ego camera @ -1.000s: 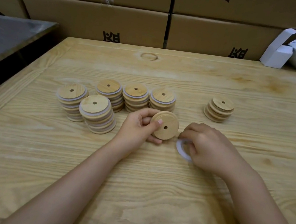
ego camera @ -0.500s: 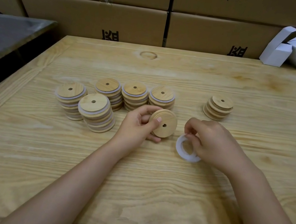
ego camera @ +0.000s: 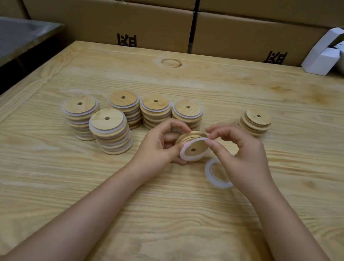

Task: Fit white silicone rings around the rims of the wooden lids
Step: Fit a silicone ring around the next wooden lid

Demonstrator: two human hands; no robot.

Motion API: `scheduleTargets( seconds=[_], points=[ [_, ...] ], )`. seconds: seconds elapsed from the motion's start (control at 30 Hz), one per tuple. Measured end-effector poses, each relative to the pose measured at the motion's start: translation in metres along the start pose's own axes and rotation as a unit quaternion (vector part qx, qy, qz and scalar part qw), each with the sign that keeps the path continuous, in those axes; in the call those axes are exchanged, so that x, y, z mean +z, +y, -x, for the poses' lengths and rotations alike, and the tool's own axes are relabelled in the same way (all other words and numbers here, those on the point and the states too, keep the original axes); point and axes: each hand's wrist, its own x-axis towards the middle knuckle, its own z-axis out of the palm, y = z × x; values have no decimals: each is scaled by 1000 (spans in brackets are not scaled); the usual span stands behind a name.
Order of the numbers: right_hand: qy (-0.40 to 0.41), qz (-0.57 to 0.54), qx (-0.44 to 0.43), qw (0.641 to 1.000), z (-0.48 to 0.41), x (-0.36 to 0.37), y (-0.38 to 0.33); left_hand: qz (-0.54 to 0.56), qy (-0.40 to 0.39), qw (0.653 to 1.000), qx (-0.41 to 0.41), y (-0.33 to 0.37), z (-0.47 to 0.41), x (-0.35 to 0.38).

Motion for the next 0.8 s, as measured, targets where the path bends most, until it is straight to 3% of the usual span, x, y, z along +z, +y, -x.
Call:
scheduleTargets(
  seconds=[0.33,0.8],
  points=[
    [12,-20,45,999,3,12,4,-12,-2,999,40,2,4,2],
    [29,-19,49,998,3,14,6,-136,75,984,83,-9,2,3]
  ],
)
